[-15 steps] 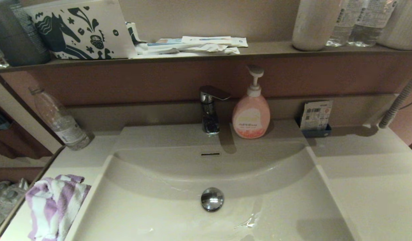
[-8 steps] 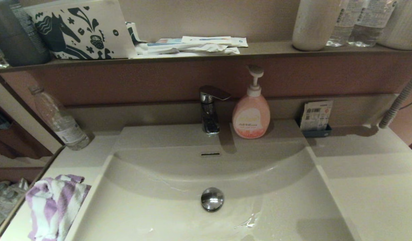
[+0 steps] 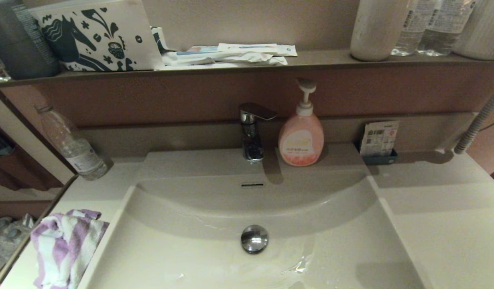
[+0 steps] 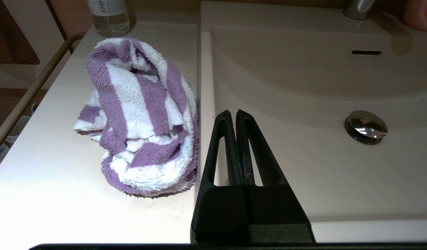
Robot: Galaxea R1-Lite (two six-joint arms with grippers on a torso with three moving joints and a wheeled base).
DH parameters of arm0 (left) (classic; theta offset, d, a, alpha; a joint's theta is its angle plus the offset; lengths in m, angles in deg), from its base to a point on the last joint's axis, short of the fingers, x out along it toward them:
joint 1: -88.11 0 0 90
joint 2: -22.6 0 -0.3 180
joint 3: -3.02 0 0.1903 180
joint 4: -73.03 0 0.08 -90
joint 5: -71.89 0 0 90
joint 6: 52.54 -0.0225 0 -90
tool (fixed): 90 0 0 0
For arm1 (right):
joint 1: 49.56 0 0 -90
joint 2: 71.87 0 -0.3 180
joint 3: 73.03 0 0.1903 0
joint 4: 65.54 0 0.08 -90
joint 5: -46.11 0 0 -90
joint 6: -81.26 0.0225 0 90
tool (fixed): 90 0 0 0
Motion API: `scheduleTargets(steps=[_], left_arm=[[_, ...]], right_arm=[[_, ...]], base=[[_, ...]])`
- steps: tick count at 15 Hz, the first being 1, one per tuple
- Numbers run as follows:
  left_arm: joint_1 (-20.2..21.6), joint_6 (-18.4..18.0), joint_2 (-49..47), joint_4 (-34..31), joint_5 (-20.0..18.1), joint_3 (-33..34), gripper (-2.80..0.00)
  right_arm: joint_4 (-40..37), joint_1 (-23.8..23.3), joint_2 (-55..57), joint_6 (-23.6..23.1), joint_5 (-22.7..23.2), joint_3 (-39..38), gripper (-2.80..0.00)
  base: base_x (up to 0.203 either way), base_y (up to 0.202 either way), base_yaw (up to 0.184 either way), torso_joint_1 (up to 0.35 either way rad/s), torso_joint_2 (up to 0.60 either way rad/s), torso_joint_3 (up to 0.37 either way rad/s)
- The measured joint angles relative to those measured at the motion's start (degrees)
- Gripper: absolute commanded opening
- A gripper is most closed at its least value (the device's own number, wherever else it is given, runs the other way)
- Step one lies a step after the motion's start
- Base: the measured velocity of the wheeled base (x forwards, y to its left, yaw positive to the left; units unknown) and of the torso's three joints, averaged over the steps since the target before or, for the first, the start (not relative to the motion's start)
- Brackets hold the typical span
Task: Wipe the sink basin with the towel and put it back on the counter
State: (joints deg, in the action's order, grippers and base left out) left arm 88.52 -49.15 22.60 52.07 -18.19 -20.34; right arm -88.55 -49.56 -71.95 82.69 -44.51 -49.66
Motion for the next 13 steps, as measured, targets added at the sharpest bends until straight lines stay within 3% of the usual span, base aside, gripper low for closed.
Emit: scheduleTargets(steps=[13], left_arm=[[0.0,0.0,0.0,0.0,0.0,0.0,-2.80]], right_arm=[[0.1,0.0,0.0,0.4,-0.1,0.0,-2.80]], base=[[0.000,0.000,0.000,0.000,0.00,0.000]])
